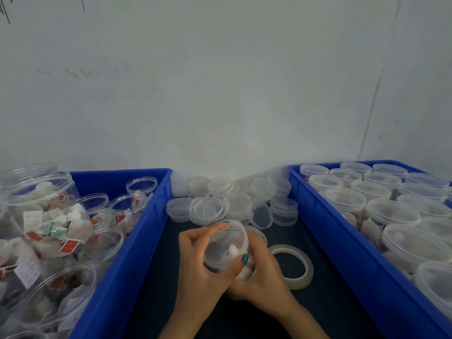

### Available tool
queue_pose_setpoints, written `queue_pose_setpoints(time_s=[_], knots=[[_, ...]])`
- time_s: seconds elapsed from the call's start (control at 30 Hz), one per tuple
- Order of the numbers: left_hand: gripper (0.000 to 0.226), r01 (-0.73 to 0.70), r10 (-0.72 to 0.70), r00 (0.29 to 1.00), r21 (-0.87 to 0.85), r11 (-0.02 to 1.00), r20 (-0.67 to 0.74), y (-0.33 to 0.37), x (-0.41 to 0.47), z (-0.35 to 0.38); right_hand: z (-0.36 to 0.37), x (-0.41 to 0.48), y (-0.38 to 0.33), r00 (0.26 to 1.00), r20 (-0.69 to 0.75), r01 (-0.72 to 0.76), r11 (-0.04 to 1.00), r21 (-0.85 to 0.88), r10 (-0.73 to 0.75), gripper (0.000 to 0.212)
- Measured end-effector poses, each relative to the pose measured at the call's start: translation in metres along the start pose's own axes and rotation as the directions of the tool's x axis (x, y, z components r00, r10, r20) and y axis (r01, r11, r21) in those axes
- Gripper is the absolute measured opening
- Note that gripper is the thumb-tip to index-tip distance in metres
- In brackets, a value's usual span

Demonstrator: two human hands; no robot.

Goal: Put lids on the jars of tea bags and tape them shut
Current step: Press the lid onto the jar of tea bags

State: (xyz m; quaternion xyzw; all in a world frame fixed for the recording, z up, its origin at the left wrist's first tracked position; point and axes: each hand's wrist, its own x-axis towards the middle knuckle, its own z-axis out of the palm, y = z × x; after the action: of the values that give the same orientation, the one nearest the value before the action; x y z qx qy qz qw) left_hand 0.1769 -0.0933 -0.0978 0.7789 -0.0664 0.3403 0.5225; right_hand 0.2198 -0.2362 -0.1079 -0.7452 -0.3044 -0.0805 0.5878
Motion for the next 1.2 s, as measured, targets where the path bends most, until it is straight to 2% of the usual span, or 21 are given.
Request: queue_pose_setpoints(time_s=[0.17,0.27,0.33,0.4,0.47,0.53,0.57,0.63,0.7,0.73,0.8,0.87,0.9,0.97,1.0,1.07,1.13,1.2], knots=[[0.065,0.097,-0.097,0.994,0.004,0.995,0.054,0.001,0.003,-0.002,0.003,0.002,0.001,0.989,-0.103,0.058,0.909,-0.413,-0.109,0.102],[0.063,0.166,-0.163,0.983,-0.031,0.986,0.085,0.000,0.004,-0.002,0.005,0.002,-0.002,0.990,-0.096,0.042,0.866,-0.498,-0.103,0.092],[0.057,0.176,-0.162,0.970,-0.059,0.983,0.182,0.000,0.008,-0.008,0.002,0.001,-0.007,0.997,-0.063,0.017,0.918,-0.396,-0.046,0.086],[0.060,0.210,-0.164,0.936,-0.121,0.970,0.310,0.001,0.014,-0.019,-0.006,0.001,-0.014,0.994,0.043,-0.093,0.991,-0.098,0.097,0.073],[0.075,0.294,-0.176,0.888,-0.228,0.928,0.426,0.002,0.020,-0.026,-0.015,0.002,-0.022,0.939,0.270,-0.274,0.937,0.215,0.212,0.055],[0.107,0.339,-0.158,0.851,-0.293,0.894,0.500,0.004,0.025,-0.026,-0.021,0.001,-0.028,0.862,0.458,-0.412,0.827,0.384,0.217,0.046],[0.118,0.348,-0.142,0.838,-0.316,0.883,0.527,0.004,0.027,-0.025,-0.022,0.001,-0.029,0.845,0.495,-0.439,0.792,0.425,0.203,0.046],[0.125,0.391,-0.143,0.822,-0.366,0.844,0.551,0.008,0.033,-0.021,-0.020,0.001,-0.030,0.850,0.477,-0.447,0.782,0.433,0.222,0.050],[0.121,0.425,-0.182,0.849,-0.435,0.794,0.496,0.004,0.037,-0.019,-0.015,0.001,-0.031,0.894,0.361,-0.393,0.851,0.348,0.265,0.056],[0.110,0.425,-0.219,0.870,-0.444,0.789,0.442,-0.001,0.038,-0.019,-0.011,0.002,-0.030,0.921,0.276,-0.348,0.901,0.258,0.276,0.057],[0.110,0.421,-0.276,0.887,-0.405,0.811,0.370,-0.007,0.037,-0.021,-0.006,0.001,-0.031,0.953,0.104,-0.282,0.959,-0.039,0.285,0.063],[0.114,0.403,-0.282,0.894,-0.350,0.846,0.348,-0.010,0.034,-0.022,-0.003,0.000,-0.035,0.973,-0.014,-0.221,0.908,-0.357,0.231,0.071],[0.113,0.383,-0.269,0.899,-0.319,0.867,0.346,-0.009,0.031,-0.021,0.000,-0.001,-0.036,0.982,-0.032,-0.181,0.882,-0.436,0.186,0.072],[0.109,0.349,-0.246,0.907,-0.281,0.894,0.341,-0.005,0.027,-0.020,0.003,-0.002,-0.035,0.991,-0.014,-0.125,0.871,-0.474,0.134,0.071],[0.108,0.339,-0.241,0.911,-0.277,0.899,0.334,-0.002,0.026,-0.020,0.003,-0.002,-0.034,0.989,0.019,-0.127,0.897,-0.423,0.149,0.070],[0.108,0.353,-0.241,0.904,-0.298,0.887,0.354,-0.003,0.025,-0.022,-0.002,-0.001,-0.034,0.951,0.196,-0.222,0.969,-0.108,0.240,0.061],[0.113,0.413,-0.241,0.862,-0.343,0.844,0.445,-0.002,0.026,-0.025,-0.010,0.000,-0.037,0.861,0.443,-0.367,0.907,0.206,0.248,0.039],[0.120,0.459,-0.245,0.833,-0.371,0.807,0.497,0.000,0.029,-0.026,-0.016,-0.001,-0.039,0.812,0.540,-0.462,0.809,0.363,0.221,0.033]])
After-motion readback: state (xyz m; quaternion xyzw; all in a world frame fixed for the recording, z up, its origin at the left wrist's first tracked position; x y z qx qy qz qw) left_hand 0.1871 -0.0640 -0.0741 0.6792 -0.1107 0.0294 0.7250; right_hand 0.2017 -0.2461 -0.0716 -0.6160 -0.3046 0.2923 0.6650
